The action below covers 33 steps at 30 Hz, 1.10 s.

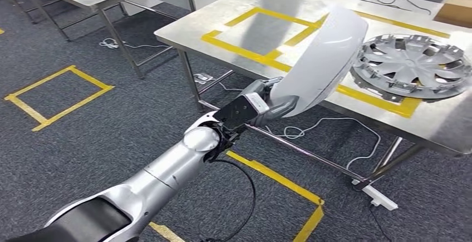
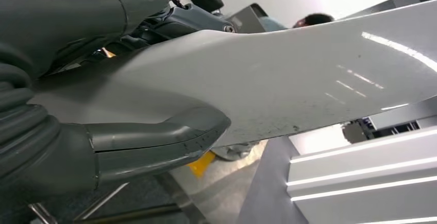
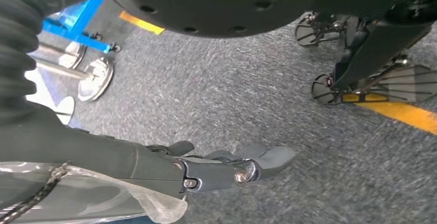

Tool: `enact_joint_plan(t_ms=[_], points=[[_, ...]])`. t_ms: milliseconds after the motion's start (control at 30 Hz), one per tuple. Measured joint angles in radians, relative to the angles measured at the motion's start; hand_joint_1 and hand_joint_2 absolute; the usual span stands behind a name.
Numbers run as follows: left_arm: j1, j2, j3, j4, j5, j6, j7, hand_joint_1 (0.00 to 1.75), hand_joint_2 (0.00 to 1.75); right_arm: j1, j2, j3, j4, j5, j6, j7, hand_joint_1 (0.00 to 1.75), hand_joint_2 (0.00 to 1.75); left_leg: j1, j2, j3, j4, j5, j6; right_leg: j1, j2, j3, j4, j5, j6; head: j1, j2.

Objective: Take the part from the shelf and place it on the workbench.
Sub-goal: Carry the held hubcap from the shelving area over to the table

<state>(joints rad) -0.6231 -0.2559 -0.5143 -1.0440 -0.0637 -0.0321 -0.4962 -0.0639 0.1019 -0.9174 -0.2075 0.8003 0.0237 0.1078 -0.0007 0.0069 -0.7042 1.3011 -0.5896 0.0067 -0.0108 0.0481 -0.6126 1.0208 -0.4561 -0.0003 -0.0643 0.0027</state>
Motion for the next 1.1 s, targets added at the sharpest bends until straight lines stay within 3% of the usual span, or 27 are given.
enact_joint_plan(t_ms=[100,167,233,300,400,467,500,533,600,667,800,867,933,967,1000,1033,1100], points=[[-0.004,0.000,0.000,0.008,-0.001,0.014,0.000,1.75,1.75,0.003,0.002,0.000,0.000,0.001,-0.031,-0.008,0.00,1.75,-0.009,-0.015,0.074,-0.181,0.105,0.028,0.005,0.024,0.001,0.001,0.000,0.000,0.000,0.000],[-0.008,0.000,0.000,0.011,-0.004,0.026,0.000,1.75,1.75,0.005,0.004,-0.002,0.000,0.003,-0.051,-0.013,0.00,1.75,-0.014,-0.023,0.105,-0.259,0.127,0.037,0.005,0.033,-0.003,0.002,0.002,0.005,0.000,0.000],[-0.009,0.000,0.001,0.014,-0.012,0.045,-0.001,1.75,1.75,0.007,0.005,-0.004,0.000,0.008,-0.063,-0.019,0.00,1.75,-0.015,-0.023,0.109,-0.273,0.126,0.036,0.004,0.035,-0.007,0.001,0.004,0.014,0.000,0.000],[-0.010,0.001,0.004,0.015,-0.024,0.072,-0.002,1.75,1.75,0.009,0.004,-0.006,0.000,0.016,-0.070,-0.025,0.00,1.75,-0.010,-0.020,0.111,-0.283,0.134,0.037,0.006,0.015,-0.022,0.023,-0.013,0.023,0.003,0.000],[-0.011,0.006,0.008,0.017,-0.041,0.103,-0.001,1.75,1.75,0.008,0.003,-0.007,0.000,0.021,-0.074,-0.033,0.00,1.75,-0.005,-0.011,0.110,-0.290,0.140,0.041,0.006,-0.029,-0.090,0.177,-0.100,0.034,0.010,0.000],[-0.010,0.013,0.012,0.019,-0.050,0.123,0.003,1.75,1.75,0.007,0.003,-0.008,0.000,0.022,-0.075,-0.037,0.00,1.75,-0.005,-0.004,0.107,-0.289,0.140,0.041,0.000,-0.038,-0.128,0.265,-0.132,0.041,0.010,0.000],[-0.011,0.017,0.015,0.019,-0.054,0.132,0.005,1.75,1.75,0.008,0.003,-0.009,0.000,0.023,-0.075,-0.038,0.00,1.75,-0.004,-0.001,0.106,-0.288,0.140,0.040,-0.003,-0.040,-0.124,0.262,-0.121,0.045,0.010,0.000],[-0.012,0.021,0.018,0.020,-0.058,0.139,0.006,1.75,1.75,0.008,0.003,-0.010,0.000,0.023,-0.076,-0.038,0.00,1.75,-0.003,0.001,0.106,-0.287,0.140,0.038,-0.006,-0.042,-0.100,0.221,-0.095,0.048,0.010,0.000],[-0.017,0.028,0.025,0.020,-0.061,0.146,0.008,1.75,1.75,0.008,0.003,-0.011,0.000,0.025,-0.076,-0.038,0.00,1.75,-0.003,0.003,0.105,-0.282,0.136,0.030,-0.010,-0.052,-0.028,0.090,-0.042,0.053,0.011,0.000],[-0.022,0.032,0.029,0.019,-0.063,0.148,0.008,1.75,1.75,0.006,0.003,-0.012,0.000,0.026,-0.076,-0.039,0.00,1.75,-0.006,0.004,0.100,-0.273,0.135,0.019,-0.009,-0.056,0.015,0.014,-0.028,0.047,0.011,0.000],[-0.026,0.039,0.032,0.019,-0.064,0.149,0.009,1.75,1.75,0.006,0.003,-0.013,0.000,0.026,-0.076,-0.039,0.00,1.75,-0.005,0.005,0.093,-0.257,0.125,0.002,-0.008,-0.050,0.019,0.007,-0.027,0.022,0.010,0.000],[-0.028,0.041,0.034,0.019,-0.065,0.149,0.009,1.75,1.75,0.005,0.003,-0.013,0.000,0.026,-0.076,-0.039,0.00,1.75,-0.002,0.002,0.061,-0.179,0.076,-0.007,-0.010,-0.049,0.020,0.006,-0.025,0.010,0.008,0.000],[-0.028,0.045,0.035,0.019,-0.071,0.157,0.011,1.75,1.75,0.005,0.003,-0.013,0.000,0.028,-0.076,-0.038,0.00,1.75,-0.002,0.001,0.004,-0.047,0.016,-0.012,-0.008,-0.047,0.020,0.006,-0.025,0.004,0.008,0.000],[-0.027,0.048,0.035,0.019,-0.079,0.168,0.013,1.75,1.75,0.005,0.003,-0.013,0.000,0.029,-0.075,-0.038,0.00,1.75,-0.002,0.001,-0.017,-0.001,0.004,-0.012,-0.008,-0.046,0.020,0.006,-0.025,0.003,0.008,0.000],[-0.027,0.052,0.037,0.019,-0.092,0.184,0.015,1.75,1.75,0.005,0.003,-0.013,0.000,0.032,-0.075,-0.037,0.00,1.75,-0.002,0.001,-0.022,0.011,0.010,-0.009,-0.007,-0.044,0.020,0.006,-0.025,0.003,0.008,0.000],[-0.028,0.056,0.038,0.019,-0.105,0.203,0.016,1.75,1.75,0.005,0.003,-0.013,0.000,0.034,-0.074,-0.037,0.00,1.75,-0.002,0.000,-0.011,-0.014,0.034,-0.005,-0.006,-0.042,0.021,0.006,-0.025,0.003,0.008,0.000],[-0.034,0.065,0.046,0.019,-0.132,0.241,0.019,1.75,1.75,0.005,0.004,-0.013,0.000,0.038,-0.072,-0.037,0.00,1.75,-0.005,-0.004,0.048,-0.140,0.101,0.008,-0.003,-0.037,0.022,0.006,-0.025,0.003,0.008,0.000]])
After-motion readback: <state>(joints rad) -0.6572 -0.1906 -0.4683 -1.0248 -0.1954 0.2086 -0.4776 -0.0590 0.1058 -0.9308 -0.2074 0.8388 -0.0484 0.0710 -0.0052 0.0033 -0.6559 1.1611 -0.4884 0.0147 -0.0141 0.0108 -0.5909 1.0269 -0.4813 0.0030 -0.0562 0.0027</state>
